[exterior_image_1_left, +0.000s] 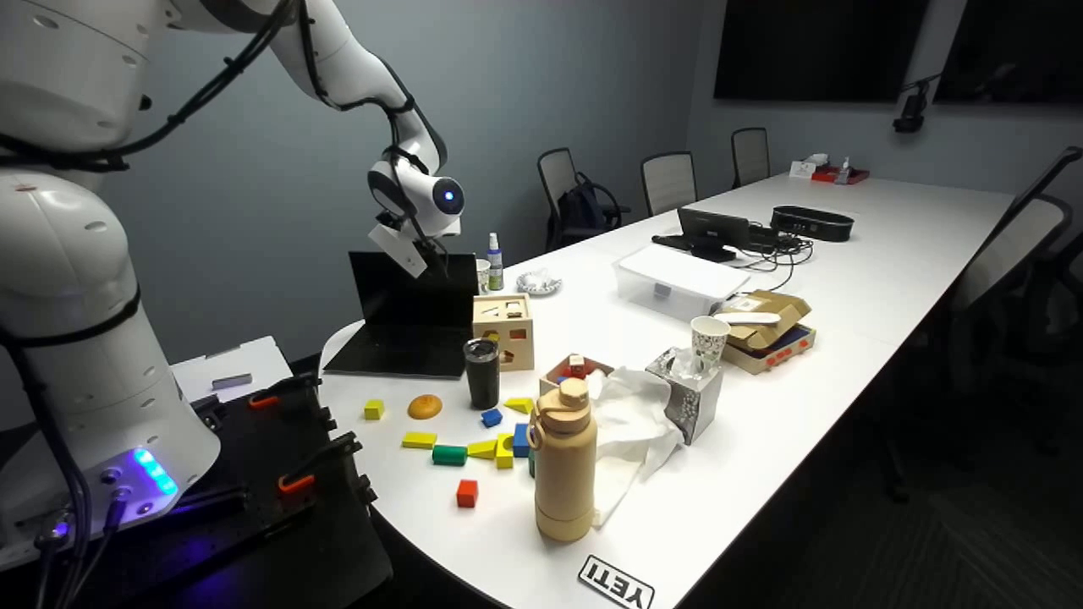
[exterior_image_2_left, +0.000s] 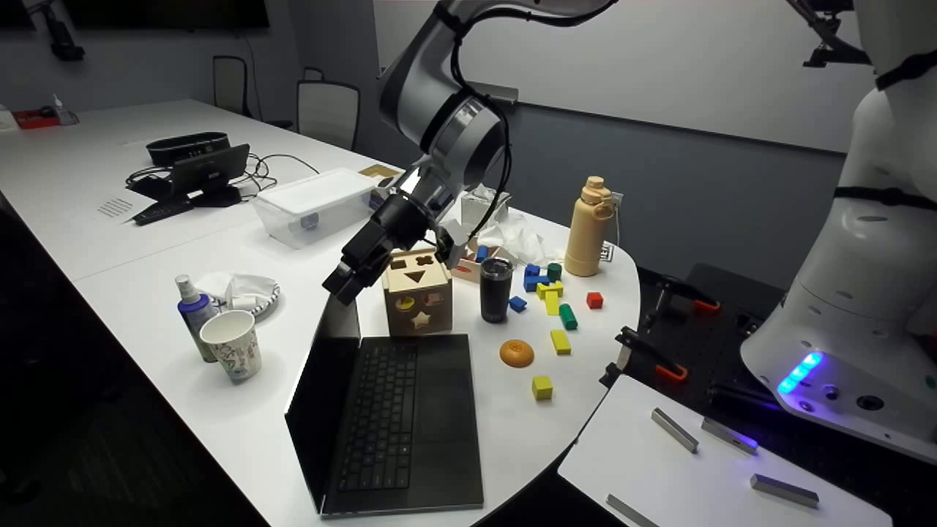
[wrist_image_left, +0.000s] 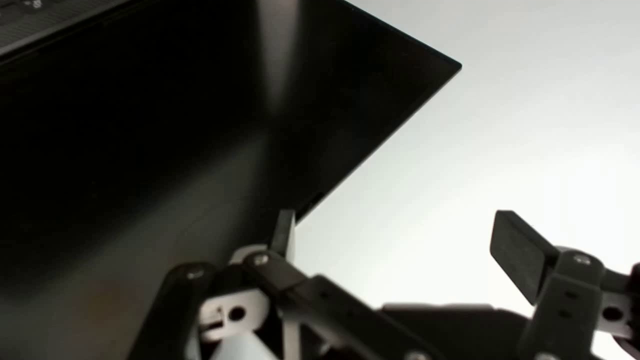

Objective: Open the laptop and click on the space bar

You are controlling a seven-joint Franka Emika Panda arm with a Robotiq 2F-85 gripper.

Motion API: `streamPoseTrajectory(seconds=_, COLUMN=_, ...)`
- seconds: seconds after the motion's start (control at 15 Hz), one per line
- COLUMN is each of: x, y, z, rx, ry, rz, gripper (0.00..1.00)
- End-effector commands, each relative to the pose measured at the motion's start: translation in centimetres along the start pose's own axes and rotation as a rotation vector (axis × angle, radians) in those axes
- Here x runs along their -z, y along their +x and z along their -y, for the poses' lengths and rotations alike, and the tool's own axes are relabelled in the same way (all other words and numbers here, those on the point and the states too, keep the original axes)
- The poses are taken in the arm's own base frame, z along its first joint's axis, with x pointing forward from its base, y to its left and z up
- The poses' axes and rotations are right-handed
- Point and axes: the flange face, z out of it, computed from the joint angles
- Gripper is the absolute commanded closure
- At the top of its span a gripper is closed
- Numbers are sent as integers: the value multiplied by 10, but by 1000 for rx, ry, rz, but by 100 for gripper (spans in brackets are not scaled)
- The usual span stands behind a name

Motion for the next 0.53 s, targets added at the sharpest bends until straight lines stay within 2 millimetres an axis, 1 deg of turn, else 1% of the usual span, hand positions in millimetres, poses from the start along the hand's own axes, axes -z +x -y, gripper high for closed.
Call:
streamPoseTrajectory(seconds=0.0, x=34, y=-16, z=15, rx=6, ry=-67, rz=35, gripper=0)
streamPoseTrajectory(seconds=0.13, x=40, y=-31, z=7, rx=-2, ry=-111, rz=67, gripper=0)
streamPoseTrajectory(seconds=0.2, x=39, y=-41, z=1, rx=-8, ry=-132, rz=90, gripper=2)
streamPoseTrajectory(seconds=0.27, x=36, y=-50, z=-4, rx=-11, ry=-149, rz=111, gripper=26)
streamPoseTrajectory(seconds=0.33, x=33, y=-59, z=-8, rx=-11, ry=-165, rz=129, gripper=26)
streamPoseTrajectory(seconds=0.4, x=30, y=-66, z=-12, rx=-10, ry=-176, rz=139, gripper=31)
streamPoseTrajectory(seconds=0.47, x=25, y=-72, z=-15, rx=-12, ry=-186, rz=151, gripper=40)
